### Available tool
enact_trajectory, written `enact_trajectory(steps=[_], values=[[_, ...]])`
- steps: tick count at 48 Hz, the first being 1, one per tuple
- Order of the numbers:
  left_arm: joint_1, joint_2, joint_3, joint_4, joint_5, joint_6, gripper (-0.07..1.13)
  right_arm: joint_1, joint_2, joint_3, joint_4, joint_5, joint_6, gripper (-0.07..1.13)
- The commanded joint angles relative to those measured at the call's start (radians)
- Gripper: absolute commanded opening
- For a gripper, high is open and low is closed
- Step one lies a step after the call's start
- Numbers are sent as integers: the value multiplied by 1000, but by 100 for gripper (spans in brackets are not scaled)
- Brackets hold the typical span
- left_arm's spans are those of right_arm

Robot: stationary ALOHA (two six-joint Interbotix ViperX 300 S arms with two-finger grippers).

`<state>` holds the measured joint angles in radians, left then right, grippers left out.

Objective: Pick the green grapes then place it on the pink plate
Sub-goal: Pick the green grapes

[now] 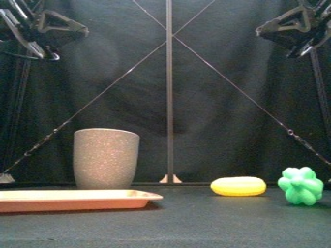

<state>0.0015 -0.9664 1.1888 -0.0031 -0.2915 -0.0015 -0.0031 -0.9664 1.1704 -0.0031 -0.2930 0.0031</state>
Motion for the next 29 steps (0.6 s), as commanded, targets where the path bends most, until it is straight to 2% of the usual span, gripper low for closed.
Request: enact_trajectory(steps=[1, 12, 19, 24, 29], values=[[15, 12, -17, 2, 83, 2, 19, 6, 40, -6, 15, 14, 8, 16], [21, 12, -54, -9, 275, 2, 19, 6, 189, -64, 78, 258, 55, 16], [20, 12, -74, -8, 342, 3, 19, 44, 259, -117, 104, 345, 64, 17], [21, 12, -71, -8, 347, 3, 19, 78, 284, -149, 140, 374, 66, 25], [21, 12, -71, -8, 347, 3, 19, 107, 298, -149, 190, 387, 64, 41]])
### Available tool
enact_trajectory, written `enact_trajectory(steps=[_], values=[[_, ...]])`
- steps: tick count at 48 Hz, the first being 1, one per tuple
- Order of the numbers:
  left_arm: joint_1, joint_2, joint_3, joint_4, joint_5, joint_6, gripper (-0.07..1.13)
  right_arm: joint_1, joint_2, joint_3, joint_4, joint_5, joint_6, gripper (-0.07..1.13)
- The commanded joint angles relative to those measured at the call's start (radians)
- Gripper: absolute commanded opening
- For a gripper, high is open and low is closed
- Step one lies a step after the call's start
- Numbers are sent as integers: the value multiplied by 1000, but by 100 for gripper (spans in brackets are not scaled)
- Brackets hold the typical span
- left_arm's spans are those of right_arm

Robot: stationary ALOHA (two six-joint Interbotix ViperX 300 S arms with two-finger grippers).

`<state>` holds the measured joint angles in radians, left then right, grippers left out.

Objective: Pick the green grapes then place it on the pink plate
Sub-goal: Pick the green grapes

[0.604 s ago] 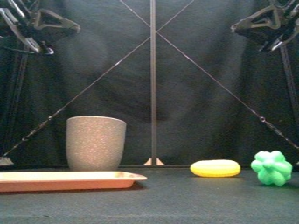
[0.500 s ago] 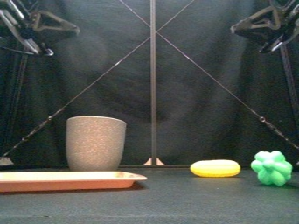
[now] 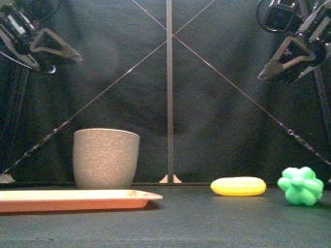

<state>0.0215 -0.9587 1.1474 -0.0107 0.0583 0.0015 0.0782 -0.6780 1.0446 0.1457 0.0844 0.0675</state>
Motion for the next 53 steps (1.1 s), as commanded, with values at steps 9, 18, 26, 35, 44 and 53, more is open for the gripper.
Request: enact_trajectory(steps=[9, 18, 26, 35, 44, 53], values=[[12, 5, -29, -2, -25, -2, 19, 48, 46, -11, 72, 31, -2, 77], [29, 5, -31, -5, -61, -3, 19, 51, 109, -25, 110, 133, 0, 87], [58, 5, -32, -9, -89, -3, 19, 61, 199, -35, 104, 213, -21, 87], [94, 5, -23, -31, -115, -5, 19, 107, 316, -48, -94, 176, -11, 87], [106, 5, -8, -63, -133, -5, 19, 114, 402, -72, -247, 126, -9, 87], [104, 5, 0, -106, -133, -3, 19, 109, 480, -86, -272, 106, -14, 87]])
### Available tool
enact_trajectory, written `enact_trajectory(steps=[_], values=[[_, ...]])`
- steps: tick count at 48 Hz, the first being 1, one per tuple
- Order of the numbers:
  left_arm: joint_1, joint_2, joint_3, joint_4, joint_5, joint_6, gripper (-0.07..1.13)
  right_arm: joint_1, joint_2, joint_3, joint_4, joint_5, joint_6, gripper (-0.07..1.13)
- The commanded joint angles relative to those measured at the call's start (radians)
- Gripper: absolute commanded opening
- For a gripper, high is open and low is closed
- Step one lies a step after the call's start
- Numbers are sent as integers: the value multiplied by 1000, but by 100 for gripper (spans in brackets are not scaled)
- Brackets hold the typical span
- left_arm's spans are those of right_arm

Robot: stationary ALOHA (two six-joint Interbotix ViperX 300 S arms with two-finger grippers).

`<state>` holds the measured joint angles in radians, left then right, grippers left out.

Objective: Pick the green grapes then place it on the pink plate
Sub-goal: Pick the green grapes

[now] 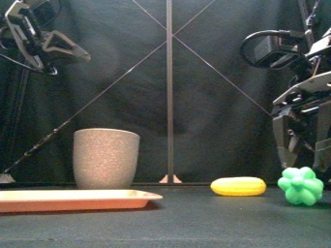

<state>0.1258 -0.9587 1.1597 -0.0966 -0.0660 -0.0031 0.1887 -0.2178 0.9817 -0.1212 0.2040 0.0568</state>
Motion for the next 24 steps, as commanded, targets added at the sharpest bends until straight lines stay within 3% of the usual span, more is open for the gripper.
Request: enact_trajectory(steps=[1, 24], values=[[2, 3, -12, -21, -9, 2, 19, 0, 28, -25, -5, -14, -3, 87], [3, 2, -6, -25, -9, 3, 19, 23, 149, -92, 23, -61, 0, 82]])
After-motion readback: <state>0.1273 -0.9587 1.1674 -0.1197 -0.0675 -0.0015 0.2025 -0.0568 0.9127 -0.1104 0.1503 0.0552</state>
